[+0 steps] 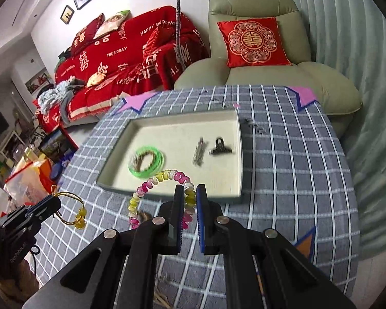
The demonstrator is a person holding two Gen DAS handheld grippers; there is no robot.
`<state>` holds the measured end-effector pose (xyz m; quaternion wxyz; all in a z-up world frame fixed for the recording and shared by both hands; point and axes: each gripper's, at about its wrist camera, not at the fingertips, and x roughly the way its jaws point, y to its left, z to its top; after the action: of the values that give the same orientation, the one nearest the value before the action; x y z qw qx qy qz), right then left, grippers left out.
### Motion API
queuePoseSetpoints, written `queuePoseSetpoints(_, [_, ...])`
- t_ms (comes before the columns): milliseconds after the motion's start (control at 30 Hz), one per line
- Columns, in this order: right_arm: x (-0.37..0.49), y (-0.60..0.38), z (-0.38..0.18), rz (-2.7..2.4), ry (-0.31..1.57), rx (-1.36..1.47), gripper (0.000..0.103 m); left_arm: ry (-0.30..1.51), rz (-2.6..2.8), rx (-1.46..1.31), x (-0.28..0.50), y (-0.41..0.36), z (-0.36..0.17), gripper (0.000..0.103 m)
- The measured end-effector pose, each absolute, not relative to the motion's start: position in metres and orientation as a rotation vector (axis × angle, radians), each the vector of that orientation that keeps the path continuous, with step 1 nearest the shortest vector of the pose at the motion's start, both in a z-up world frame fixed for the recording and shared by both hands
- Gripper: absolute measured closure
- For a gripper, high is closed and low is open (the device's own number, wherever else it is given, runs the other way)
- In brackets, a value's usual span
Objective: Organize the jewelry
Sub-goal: 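Carry the yellow keychain onto the green bangle while the right tool carries the bead bracelet into the tray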
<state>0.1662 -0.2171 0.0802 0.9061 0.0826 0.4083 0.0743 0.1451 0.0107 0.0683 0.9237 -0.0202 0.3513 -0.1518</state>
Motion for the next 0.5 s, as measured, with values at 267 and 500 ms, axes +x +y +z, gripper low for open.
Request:
queuePoseSetpoints(267, [0.217,-0.217,0.088,0.140,0.846,0.164,0.093,0.722,-0.293,0.003,0.195,0.000,0.069,0.087])
queuePoseSetpoints(500, [0.263,-0.222,0.066,0.116,0.894,0.170,0.093,0.743,-0.284,0.027,0.246,-0.022,0.048,0.087])
